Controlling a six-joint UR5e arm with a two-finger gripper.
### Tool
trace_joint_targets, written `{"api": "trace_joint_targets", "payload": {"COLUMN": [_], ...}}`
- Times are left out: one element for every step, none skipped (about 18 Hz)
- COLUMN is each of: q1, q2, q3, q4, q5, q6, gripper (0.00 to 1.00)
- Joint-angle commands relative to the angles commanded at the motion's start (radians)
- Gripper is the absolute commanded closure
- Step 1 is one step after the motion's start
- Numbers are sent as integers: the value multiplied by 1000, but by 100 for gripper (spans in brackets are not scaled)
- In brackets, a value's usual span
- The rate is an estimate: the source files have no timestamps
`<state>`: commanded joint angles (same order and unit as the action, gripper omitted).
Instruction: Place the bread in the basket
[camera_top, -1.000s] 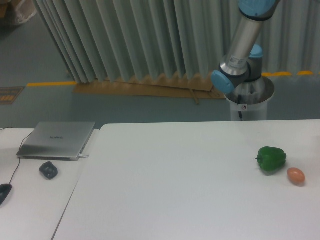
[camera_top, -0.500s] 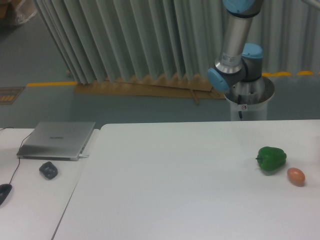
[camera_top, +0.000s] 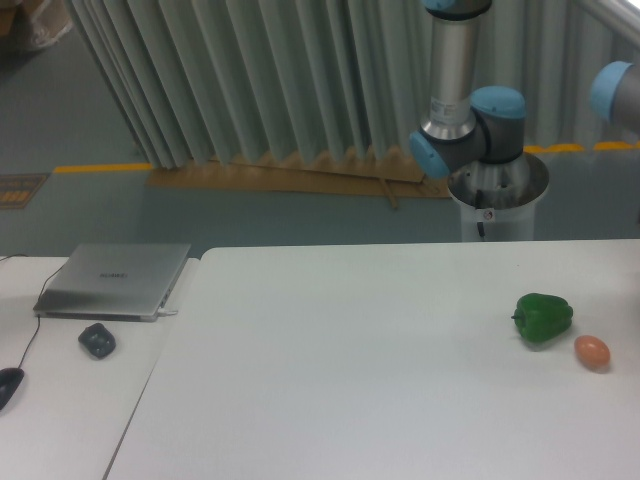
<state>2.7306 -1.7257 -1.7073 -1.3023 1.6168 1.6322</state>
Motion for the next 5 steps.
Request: {"api": "trace_joint_targets", "payload": {"q1": [-5, -5, -6, -6, -6], "q2": [2, 3, 5, 8, 8], "q3": [0, 3, 5, 6, 5], "q4": [-3, -5, -5, -5, -8], "q5": [0, -3, -11, -12, -11], "q6": [-2, -5, -5, -6, -8], "gripper": [0, 0, 0, 0, 0]}}
